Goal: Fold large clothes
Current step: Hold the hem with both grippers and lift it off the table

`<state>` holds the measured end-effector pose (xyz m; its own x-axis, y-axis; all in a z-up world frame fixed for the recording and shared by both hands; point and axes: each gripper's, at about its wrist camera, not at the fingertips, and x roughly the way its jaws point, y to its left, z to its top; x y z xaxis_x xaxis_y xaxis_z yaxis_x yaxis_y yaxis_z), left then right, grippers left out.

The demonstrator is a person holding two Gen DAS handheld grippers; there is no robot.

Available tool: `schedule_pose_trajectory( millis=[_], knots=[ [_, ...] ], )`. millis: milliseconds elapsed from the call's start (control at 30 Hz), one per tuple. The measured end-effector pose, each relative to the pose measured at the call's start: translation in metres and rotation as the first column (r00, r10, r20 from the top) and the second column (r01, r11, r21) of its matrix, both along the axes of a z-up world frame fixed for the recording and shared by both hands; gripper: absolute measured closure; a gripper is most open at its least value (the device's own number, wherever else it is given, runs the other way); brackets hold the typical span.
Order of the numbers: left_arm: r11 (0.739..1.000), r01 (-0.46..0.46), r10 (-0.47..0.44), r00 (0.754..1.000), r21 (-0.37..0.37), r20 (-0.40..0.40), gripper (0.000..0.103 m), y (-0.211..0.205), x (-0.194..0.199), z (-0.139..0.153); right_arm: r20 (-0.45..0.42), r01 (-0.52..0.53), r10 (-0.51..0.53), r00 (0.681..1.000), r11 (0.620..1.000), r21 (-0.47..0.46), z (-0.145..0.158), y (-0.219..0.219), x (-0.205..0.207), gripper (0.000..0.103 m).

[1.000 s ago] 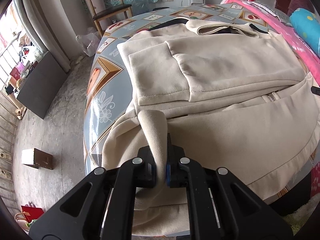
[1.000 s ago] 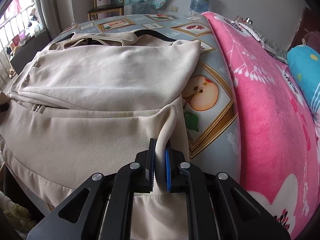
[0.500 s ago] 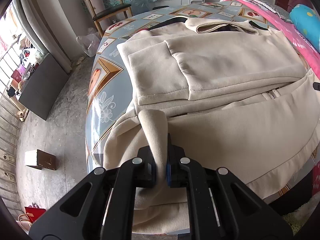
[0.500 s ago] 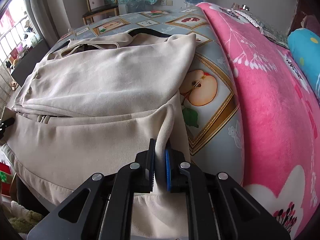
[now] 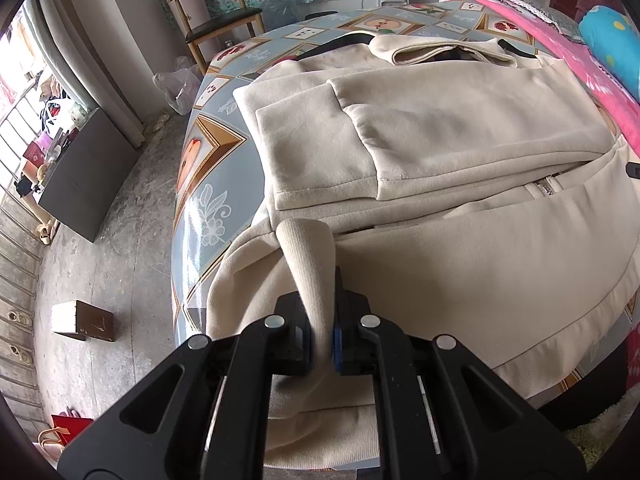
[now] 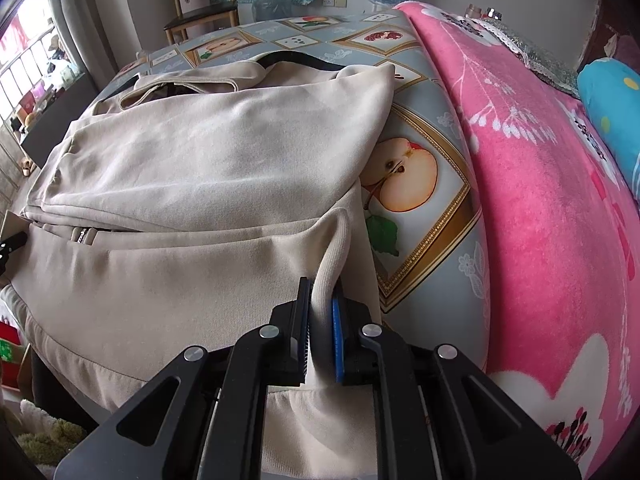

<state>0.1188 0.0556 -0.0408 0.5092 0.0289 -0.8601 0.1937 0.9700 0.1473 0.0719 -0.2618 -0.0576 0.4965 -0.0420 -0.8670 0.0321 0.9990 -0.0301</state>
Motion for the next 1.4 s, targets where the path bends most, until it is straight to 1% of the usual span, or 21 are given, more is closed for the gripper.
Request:
schedule_pose_trajectory(
  millis=[500, 667, 700, 833, 967, 1033, 1167, 1233, 1267, 1300, 1400],
  knots=[
    [1.0, 0.002, -0.002, 1.0, 0.005, 0.003, 0.096, -0.001, 0.0, 0.0, 0.007, 0.0, 0.0, 1.0, 1.0, -0.002, -0.001, 0.0, 0.0, 0.093],
    [1.0, 0.007, -0.007, 1.0, -0.007, 0.021, 0.094, 0.003, 0.0, -0.001, 0.027, 0.013, -0.013, 1.0, 1.0, -0.02, 0.0, 0.004, -0.002, 0.093],
    [1.0, 0.018, -0.018, 0.999, -0.003, 0.03, 0.094, 0.003, -0.001, -0.001, 0.032, 0.017, -0.016, 0.999, 1.0, -0.023, 0.0, 0.004, -0.003, 0.093],
    [0.995, 0.077, -0.081, 0.995, 0.062, 0.061, 0.096, -0.003, -0.008, -0.001, 0.083, 0.039, -0.037, 0.996, 0.999, -0.03, 0.007, 0.007, -0.012, 0.096],
    [0.991, 0.108, -0.116, 0.987, 0.075, 0.112, 0.098, -0.002, -0.027, 0.016, 0.136, 0.043, -0.039, 0.99, 0.999, -0.024, 0.026, 0.008, -0.031, 0.097],
    [0.991, 0.122, -0.128, 0.983, 0.053, 0.135, 0.098, 0.001, -0.039, 0.029, 0.16, 0.036, -0.03, 0.987, 0.999, -0.035, 0.037, 0.01, -0.044, 0.097],
    [0.99, 0.129, -0.118, 0.976, -0.051, 0.183, 0.098, 0.015, -0.062, 0.062, 0.214, 0.042, -0.031, 0.976, 0.998, -0.046, 0.061, 0.014, -0.064, 0.097],
    [0.984, 0.135, -0.106, 0.968, -0.118, 0.226, 0.098, 0.024, -0.069, 0.082, 0.253, 0.055, -0.046, 0.967, 0.998, -0.029, 0.073, 0.012, -0.069, 0.097],
    [0.98, 0.136, -0.099, 0.966, -0.144, 0.238, 0.098, 0.027, -0.069, 0.088, 0.27, 0.06, -0.054, 0.961, 0.998, -0.016, 0.078, 0.01, -0.069, 0.097],
    [0.972, 0.136, -0.085, 0.963, -0.19, 0.255, 0.098, 0.034, -0.067, 0.098, 0.285, 0.064, -0.06, 0.957, 0.998, -0.003, 0.082, 0.008, -0.068, 0.097],
    [0.955, 0.124, -0.048, 0.961, -0.269, 0.273, 0.098, 0.045, -0.054, 0.108, 0.316, 0.075, -0.077, 0.946, 0.997, 0.019, 0.086, 0.002, -0.057, 0.097]
  ],
)
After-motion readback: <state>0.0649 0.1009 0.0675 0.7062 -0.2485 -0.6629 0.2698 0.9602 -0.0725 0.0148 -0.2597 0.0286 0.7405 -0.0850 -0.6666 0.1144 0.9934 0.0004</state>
